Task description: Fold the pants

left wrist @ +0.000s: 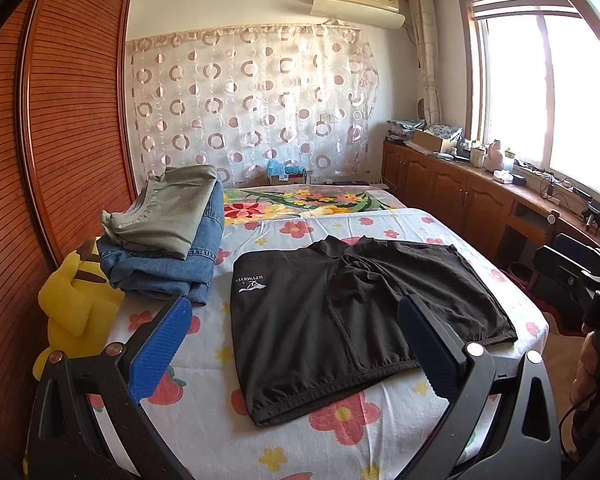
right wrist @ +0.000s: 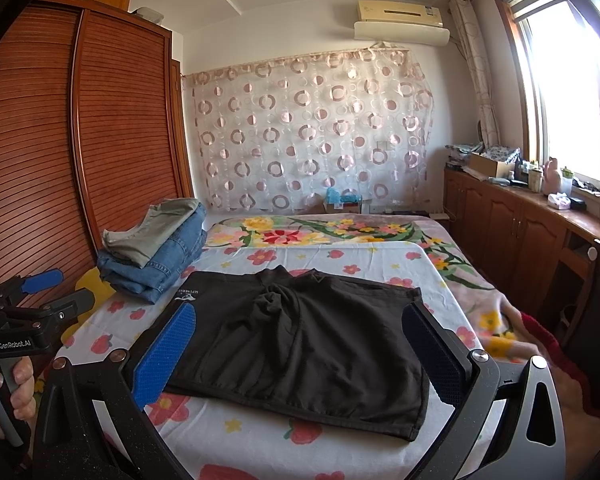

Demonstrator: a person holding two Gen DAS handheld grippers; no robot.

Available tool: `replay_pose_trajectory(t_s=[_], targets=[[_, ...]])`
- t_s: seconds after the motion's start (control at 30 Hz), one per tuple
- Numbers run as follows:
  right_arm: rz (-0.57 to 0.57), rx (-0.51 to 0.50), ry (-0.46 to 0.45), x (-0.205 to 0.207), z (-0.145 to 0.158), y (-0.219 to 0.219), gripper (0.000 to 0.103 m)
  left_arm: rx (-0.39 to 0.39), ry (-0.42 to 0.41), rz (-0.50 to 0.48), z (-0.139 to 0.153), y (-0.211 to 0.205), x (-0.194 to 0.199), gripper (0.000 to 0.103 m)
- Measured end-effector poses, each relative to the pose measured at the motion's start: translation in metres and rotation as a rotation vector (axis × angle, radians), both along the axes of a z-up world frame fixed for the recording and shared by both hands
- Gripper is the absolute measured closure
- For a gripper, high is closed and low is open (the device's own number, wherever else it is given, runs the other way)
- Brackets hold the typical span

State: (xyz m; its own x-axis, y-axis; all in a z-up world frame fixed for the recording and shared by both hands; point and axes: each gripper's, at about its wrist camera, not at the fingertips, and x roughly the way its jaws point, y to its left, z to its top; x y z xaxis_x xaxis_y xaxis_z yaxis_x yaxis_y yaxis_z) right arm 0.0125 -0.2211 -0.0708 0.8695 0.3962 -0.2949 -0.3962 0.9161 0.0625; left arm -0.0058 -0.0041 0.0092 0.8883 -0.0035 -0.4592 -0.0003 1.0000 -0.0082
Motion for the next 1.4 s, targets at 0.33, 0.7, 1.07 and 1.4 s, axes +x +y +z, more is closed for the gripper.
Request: replay_pose_trajectory(t_s=[0.33,0.7,1.07,1.4], targets=[[0.0,0.0,0.0,0.0,0.0,0.0,0.0,0.0,-0.004,0.0,-0.001,0.0,-0.001,0.0],[0.002,0.0,0.0,-0.001,0.0,0.0,0.0,0.0,-0.003,0.0,-0.002,0.0,-0.002,0.0],[0.009,-0.017,0.039,0.008,-0.006,-0.004,0.0,-0.023,0.083,-0.014,-0.014,0.008,0.008,0.0],[-0.016,-0.051,0.086,0.022,-0.012,-0.01,0.0,-0.025,0.145,-0.022,-0.047,0.021,0.021,0.0]])
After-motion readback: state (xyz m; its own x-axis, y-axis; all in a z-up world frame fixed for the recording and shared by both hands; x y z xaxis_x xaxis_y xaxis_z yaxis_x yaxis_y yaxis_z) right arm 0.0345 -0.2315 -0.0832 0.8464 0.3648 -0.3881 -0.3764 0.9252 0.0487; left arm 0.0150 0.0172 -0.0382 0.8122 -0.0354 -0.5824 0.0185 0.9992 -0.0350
